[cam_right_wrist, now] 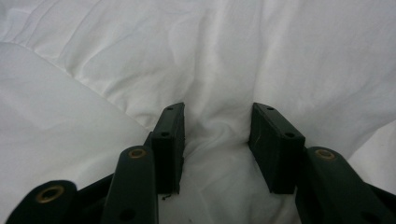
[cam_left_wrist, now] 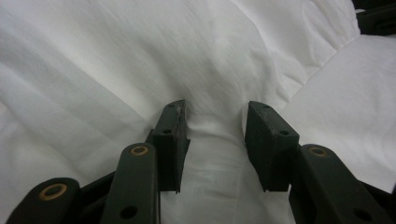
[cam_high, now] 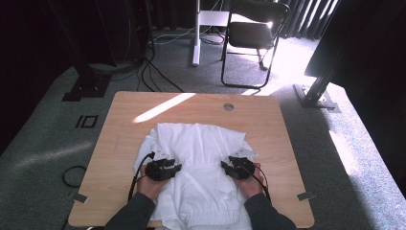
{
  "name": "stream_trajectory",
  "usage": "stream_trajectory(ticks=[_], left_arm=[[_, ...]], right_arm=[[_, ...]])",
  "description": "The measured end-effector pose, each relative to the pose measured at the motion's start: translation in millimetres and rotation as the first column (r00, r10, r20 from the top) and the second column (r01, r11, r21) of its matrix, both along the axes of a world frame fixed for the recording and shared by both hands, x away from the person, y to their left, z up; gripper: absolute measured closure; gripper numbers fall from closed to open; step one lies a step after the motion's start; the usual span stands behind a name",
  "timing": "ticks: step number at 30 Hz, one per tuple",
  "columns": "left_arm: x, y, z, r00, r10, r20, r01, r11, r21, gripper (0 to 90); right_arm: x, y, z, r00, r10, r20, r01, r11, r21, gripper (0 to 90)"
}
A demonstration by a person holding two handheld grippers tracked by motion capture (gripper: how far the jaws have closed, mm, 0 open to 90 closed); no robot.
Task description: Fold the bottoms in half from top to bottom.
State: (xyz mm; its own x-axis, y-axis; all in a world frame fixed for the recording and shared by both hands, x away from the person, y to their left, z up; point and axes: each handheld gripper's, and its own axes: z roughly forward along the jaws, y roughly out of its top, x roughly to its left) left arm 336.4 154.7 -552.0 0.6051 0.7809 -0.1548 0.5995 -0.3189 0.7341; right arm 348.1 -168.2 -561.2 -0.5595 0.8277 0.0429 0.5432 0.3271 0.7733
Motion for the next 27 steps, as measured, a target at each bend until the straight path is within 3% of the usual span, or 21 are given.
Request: stream_trajectory(ticks=[2, 4, 5, 8, 9, 10, 11, 12, 13, 14, 15, 16, 17, 18, 20, 21, 24, 27], left_arm=[[-0.3, -0.8, 4.3, 0.9997, 0.009, -0.022, -0.009, 0.9999, 0.006, 58.3], [1.2, -1.0, 8.6, 0.9999, 0.011, -0.009, -0.011, 0.9997, 0.022, 55.1], [8.0, 1.3, 22.1, 0.9981, 0.043, 0.044, -0.045, 0.998, 0.043, 51.3], [30.8, 12.0, 47.0, 0.9881, 0.104, 0.113, -0.106, 0.9944, 0.008, 42.5], [41.6, 16.5, 53.4, 0.9846, 0.121, 0.126, -0.122, 0.9925, -0.003, 40.2], [41.6, 16.5, 53.4, 0.9846, 0.121, 0.126, -0.122, 0.9925, -0.003, 39.6], [65.7, 26.0, 60.4, 0.9792, 0.166, 0.117, -0.163, 0.9861, -0.034, 39.7], [65.7, 26.0, 60.4, 0.9792, 0.166, 0.117, -0.163, 0.9861, -0.034, 39.7], [90.8, 34.4, 58.1, 0.978, 0.198, 0.064, -0.196, 0.9798, -0.04, 40.6], [90.8, 34.4, 58.1, 0.978, 0.198, 0.064, -0.196, 0.9798, -0.04, 40.7], [109.7, 40.9, 49.2, 0.9612, 0.275, 0.014, -0.276, 0.9603, 0.042, 40.5], [109.7, 40.9, 49.2, 0.9612, 0.275, 0.014, -0.276, 0.9603, 0.042, 40.4], [117.8, 49.5, 40.6, 0.9475, 0.319, -0.015, -0.319, 0.9473, 0.032, 39.6], [120.8, 54.8, 36.0, 0.9424, 0.333, -0.032, -0.333, 0.943, 0.011, 38.7], [122.2, 57.1, 33.9, 0.9443, 0.326, -0.041, -0.327, 0.945, -0.008, 37.4], [125.3, 57.3, 30.4, 0.9545, 0.297, -0.022, -0.297, 0.9547, -0.002, 35.4], [129.2, 55.0, 27.5, 0.9561, 0.293, -0.002, -0.293, 0.9558, 0.024, 30.0], [140.0, 54.1, 18.0, 0.9502, 0.311, -0.006, -0.311, 0.9494, 0.046, 27.4]], right_arm=[[-2.0, 0.0, -0.4, 1.0, 0.004, 0.005, -0.004, 1.0, -0.002, 55.2], [-1.9, 0.1, -0.4, 0.9999, 0.006, 0.008, -0.006, 1.0, -0.005, 55.2], [-1.9, -0.1, -0.4, 1.0, 0.006, 0.006, -0.006, 1.0, -0.003, 55.2], [-2.2, 0.0, -0.6, 1.0, 0.005, 0.008, -0.005, 1.0, -0.004, 55.2], [-2.2, 0.0, -0.6, 0.9999, 0.005, 0.009, -0.005, 1.0, -0.004, 55.2], [-2.2, 0.0, -0.6, 0.9999, 0.005, 0.009, -0.005, 1.0, -0.004, 55.2], [-2.2, -0.1, -0.6, 1.0, 0.005, 0.008, -0.005, 1.0, -0.003, 55.2], [-2.2, -0.1, -0.7, 1.0, 0.005, 0.008, -0.005, 1.0, -0.003, 55.2], [-2.3, 0.1, -0.7, 1.0, 0.004, 0.008, -0.004, 1.0, -0.002, 55.2], [-2.3, 0.1, -0.7, 1.0, 0.003, 0.008, -0.003, 1.0, -0.001, 55.2], [-2.3, 0.0, -0.7, 1.0, 0.003, 0.009, -0.003, 1.0, -0.002, 55.2], [-2.3, 0.0, -0.7, 1.0, 0.003, 0.009, -0.003, 1.0, -0.001, 55.2], [-2.4, -0.1, -0.8, 1.0, 0.003, 0.009, -0.003, 1.0, -0.001, 55.2], [-2.4, 0.0, -0.8, 0.9999, 0.003, 0.01, -0.003, 1.0, -0.001, 55.2], [-2.4, 0.0, -0.9, 0.9999, 0.003, 0.01, -0.003, 1.0, -0.001, 55.2], [-2.4, 0.0, -0.8, 0.9999, 0.003, 0.01, -0.003, 1.0, -0.001, 55.2], [-2.4, 0.0, -0.9, 0.9999, 0.003, 0.01, -0.003, 1.0, -0.002, 55.2], [-2.4, 0.0, -0.9, 0.9999, 0.004, 0.011, -0.004, 1.0, -0.002, 55.2]])
